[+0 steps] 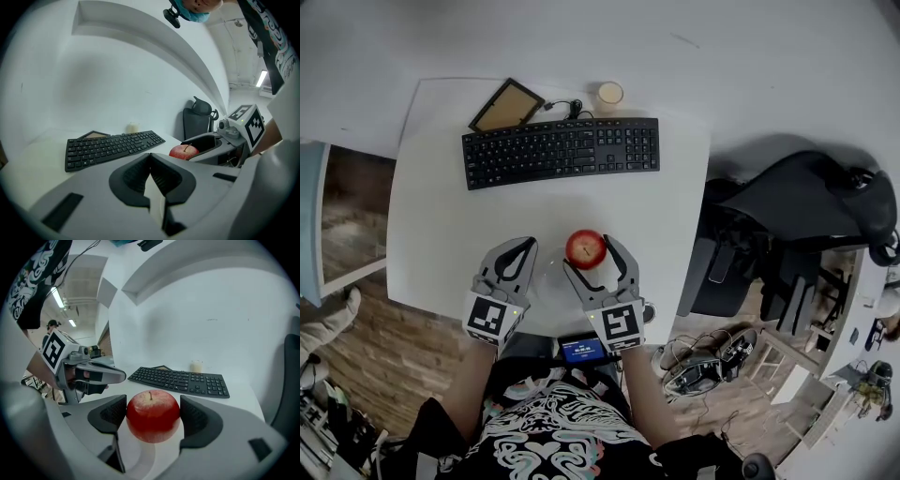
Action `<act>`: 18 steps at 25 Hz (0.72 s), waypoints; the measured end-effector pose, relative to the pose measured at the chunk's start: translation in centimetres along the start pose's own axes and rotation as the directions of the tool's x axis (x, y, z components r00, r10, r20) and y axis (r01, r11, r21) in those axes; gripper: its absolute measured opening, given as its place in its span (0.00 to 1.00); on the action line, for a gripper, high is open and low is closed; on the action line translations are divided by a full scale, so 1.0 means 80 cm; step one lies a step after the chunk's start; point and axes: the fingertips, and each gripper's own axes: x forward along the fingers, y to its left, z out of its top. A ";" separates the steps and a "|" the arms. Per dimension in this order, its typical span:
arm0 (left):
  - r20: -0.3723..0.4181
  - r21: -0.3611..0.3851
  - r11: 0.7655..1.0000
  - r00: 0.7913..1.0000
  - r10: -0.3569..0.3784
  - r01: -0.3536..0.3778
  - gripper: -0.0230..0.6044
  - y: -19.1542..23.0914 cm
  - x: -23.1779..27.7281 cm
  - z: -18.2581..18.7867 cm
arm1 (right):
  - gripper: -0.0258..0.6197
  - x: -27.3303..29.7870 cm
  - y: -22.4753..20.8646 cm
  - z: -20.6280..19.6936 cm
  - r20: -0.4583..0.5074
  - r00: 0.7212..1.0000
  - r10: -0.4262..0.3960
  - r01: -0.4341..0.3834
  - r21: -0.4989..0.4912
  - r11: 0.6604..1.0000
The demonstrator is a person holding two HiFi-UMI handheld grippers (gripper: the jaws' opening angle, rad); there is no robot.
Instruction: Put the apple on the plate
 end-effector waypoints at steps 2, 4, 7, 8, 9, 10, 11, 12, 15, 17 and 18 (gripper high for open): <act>0.002 0.003 1.000 1.000 -0.001 0.001 0.06 -0.006 -0.006 0.001 | 0.58 -0.007 0.008 0.000 0.002 1.000 0.004 -0.004 0.001 1.000; 0.000 0.006 1.000 1.000 -0.003 0.003 0.06 -0.011 -0.011 -0.001 | 0.58 -0.012 0.015 -0.002 0.005 1.000 0.008 -0.008 0.002 1.000; -0.007 0.008 1.000 1.000 -0.007 0.007 0.06 -0.017 -0.015 -0.010 | 0.58 -0.017 0.023 -0.007 0.007 1.000 0.015 -0.015 0.003 1.000; -0.008 0.009 1.000 1.000 -0.009 0.009 0.06 -0.018 -0.016 -0.012 | 0.58 -0.017 0.026 -0.010 0.007 1.000 0.018 -0.018 0.003 1.000; -0.009 0.009 1.000 1.000 -0.010 0.010 0.06 -0.019 -0.018 -0.013 | 0.58 -0.018 0.029 -0.012 0.006 1.000 0.021 -0.021 0.002 1.000; -0.011 0.011 1.000 1.000 -0.012 0.012 0.06 -0.020 -0.019 -0.015 | 0.58 -0.019 0.031 -0.014 0.004 1.000 0.022 -0.022 -0.003 1.000; -0.014 0.015 1.000 1.000 -0.013 0.014 0.06 -0.021 -0.020 -0.017 | 0.58 -0.020 0.033 -0.017 0.002 1.000 0.024 -0.024 -0.012 1.000; -0.018 0.021 1.000 1.000 -0.015 0.015 0.06 -0.023 -0.021 -0.020 | 0.58 -0.020 0.035 -0.021 -0.001 1.000 0.027 -0.027 -0.024 0.999; -0.027 0.035 0.999 0.999 -0.017 0.018 0.06 -0.027 -0.026 -0.027 | 0.58 -0.020 0.044 -0.033 -0.019 0.999 0.043 -0.043 -0.028 0.999; -0.031 0.035 0.999 0.999 -0.015 0.016 0.06 -0.027 -0.028 -0.031 | 0.58 -0.019 0.050 -0.040 -0.029 0.998 0.055 -0.056 -0.028 0.998; -0.035 0.034 0.999 0.999 -0.013 0.014 0.06 -0.027 -0.029 -0.033 | 0.58 -0.018 0.052 -0.043 -0.032 0.998 0.062 -0.063 -0.028 0.998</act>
